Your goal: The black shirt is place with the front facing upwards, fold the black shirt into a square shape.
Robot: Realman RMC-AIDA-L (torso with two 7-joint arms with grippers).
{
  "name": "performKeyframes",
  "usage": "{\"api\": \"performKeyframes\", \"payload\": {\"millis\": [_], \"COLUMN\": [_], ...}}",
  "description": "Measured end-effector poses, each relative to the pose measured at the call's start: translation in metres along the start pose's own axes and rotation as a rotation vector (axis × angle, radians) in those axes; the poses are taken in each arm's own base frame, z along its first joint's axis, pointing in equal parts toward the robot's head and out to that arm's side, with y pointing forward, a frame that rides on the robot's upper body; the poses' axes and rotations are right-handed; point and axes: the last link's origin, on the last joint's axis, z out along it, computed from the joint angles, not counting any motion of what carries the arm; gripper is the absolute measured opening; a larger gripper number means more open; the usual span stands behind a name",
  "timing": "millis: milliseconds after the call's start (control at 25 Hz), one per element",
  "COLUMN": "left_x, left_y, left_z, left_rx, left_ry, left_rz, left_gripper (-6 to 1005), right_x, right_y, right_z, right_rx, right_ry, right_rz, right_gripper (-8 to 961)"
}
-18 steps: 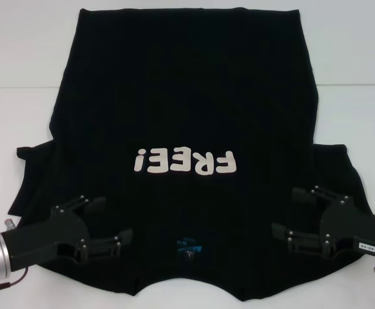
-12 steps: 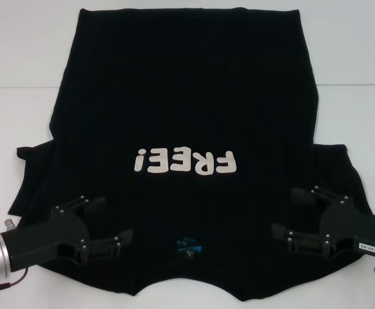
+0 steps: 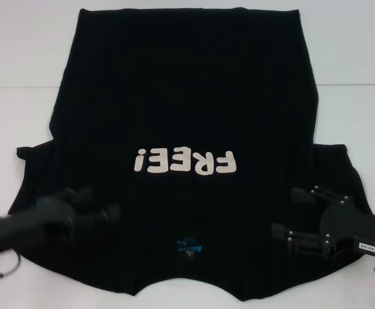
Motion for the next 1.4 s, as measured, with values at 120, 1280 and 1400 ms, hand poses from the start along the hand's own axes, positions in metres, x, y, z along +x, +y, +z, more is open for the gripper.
{"api": "performKeyframes", "payload": {"millis": [120,1280,1400], "left_x": [0.016,0.058,0.056], "left_y": [-0.015,-0.091,-0.089], "left_z": [-0.010,-0.005,-0.002], "left_rx": [0.036,0.488,0.481], "left_ry": [0.012,-0.036,-0.048], "left_rz": [-0.189,-0.432,-0.430], "left_gripper": [915,868,863], "right_x": [0.000,-0.012,-0.013], "right_y": [0.000,-0.004,-0.004], "right_z": [0.000,0.009,0.010], "right_rx": [0.000,-0.025,-0.025], "right_ry": [0.000,-0.012,-0.013], "right_rz": [0.004,0.038,0.039], "right_gripper": [942,942,942]}}
